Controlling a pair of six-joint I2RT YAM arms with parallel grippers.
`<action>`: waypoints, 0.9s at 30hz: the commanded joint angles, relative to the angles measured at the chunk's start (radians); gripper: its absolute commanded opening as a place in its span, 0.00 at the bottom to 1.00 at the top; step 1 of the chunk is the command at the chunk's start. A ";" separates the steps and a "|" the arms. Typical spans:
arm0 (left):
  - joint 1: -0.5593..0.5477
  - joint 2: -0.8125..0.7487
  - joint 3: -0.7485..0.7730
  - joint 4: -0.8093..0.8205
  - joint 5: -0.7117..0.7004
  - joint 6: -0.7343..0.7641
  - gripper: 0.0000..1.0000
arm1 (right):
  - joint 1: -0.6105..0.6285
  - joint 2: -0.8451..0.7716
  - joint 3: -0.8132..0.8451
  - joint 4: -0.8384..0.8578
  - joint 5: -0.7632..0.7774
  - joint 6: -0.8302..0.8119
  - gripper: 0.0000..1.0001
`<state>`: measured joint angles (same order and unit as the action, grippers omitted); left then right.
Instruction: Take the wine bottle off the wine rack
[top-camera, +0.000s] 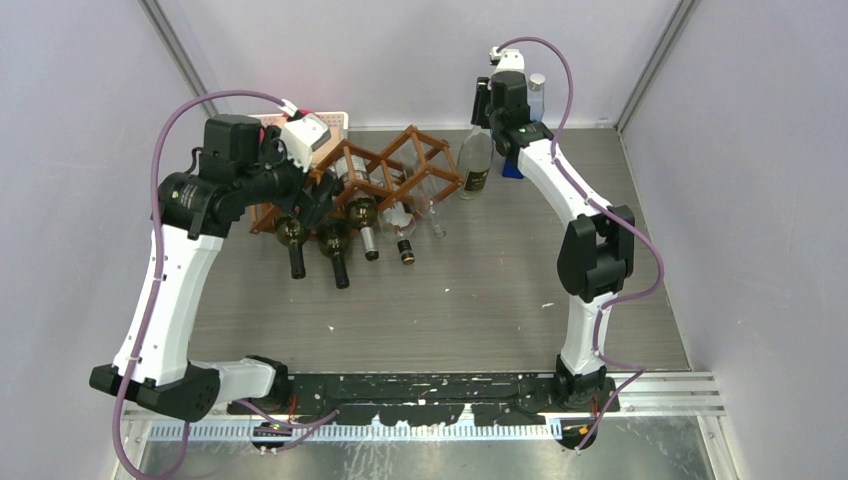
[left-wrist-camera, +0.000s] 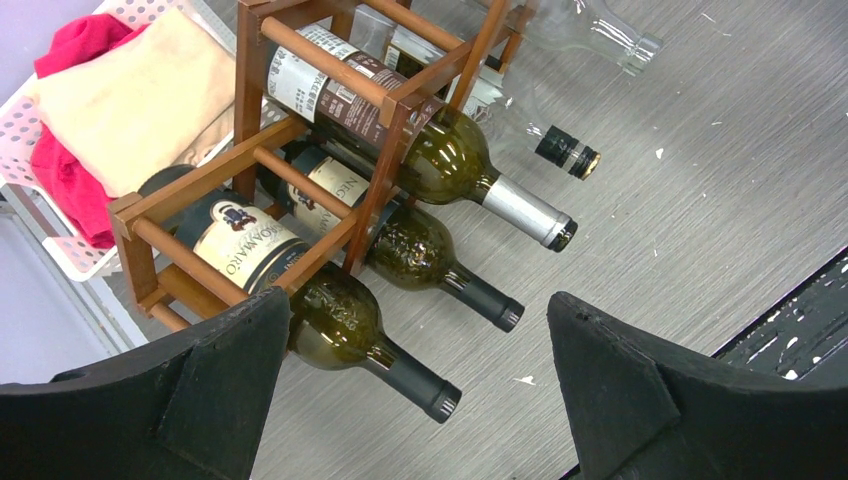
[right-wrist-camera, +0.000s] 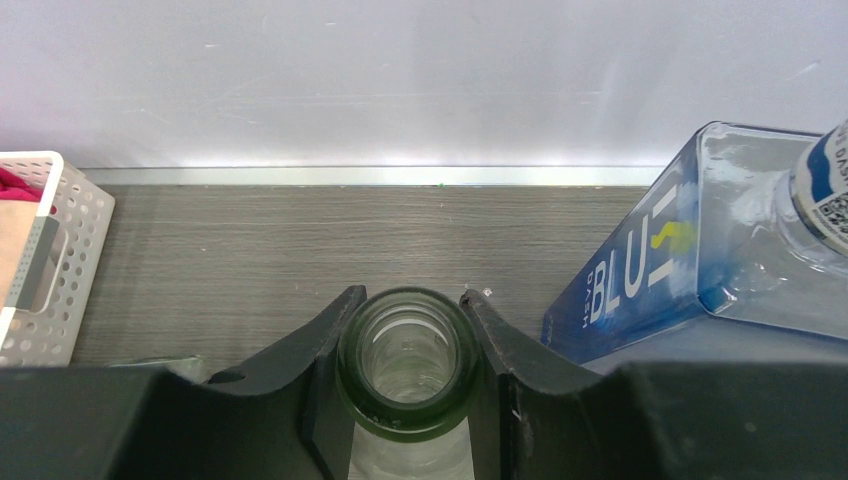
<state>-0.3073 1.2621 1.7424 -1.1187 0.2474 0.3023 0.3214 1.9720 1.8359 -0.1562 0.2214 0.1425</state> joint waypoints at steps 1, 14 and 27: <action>0.002 -0.032 0.010 0.024 0.021 -0.007 1.00 | 0.011 -0.108 0.028 0.189 -0.017 0.023 0.01; 0.002 -0.057 -0.024 0.065 0.031 -0.006 1.00 | 0.026 -0.119 0.025 0.192 -0.043 -0.080 0.01; 0.002 -0.061 -0.027 0.081 0.041 -0.001 1.00 | 0.049 -0.129 -0.034 0.324 0.037 -0.221 0.01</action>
<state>-0.3073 1.2259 1.7103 -1.0950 0.2630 0.2977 0.3740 1.9606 1.7836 -0.0700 0.2050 -0.0246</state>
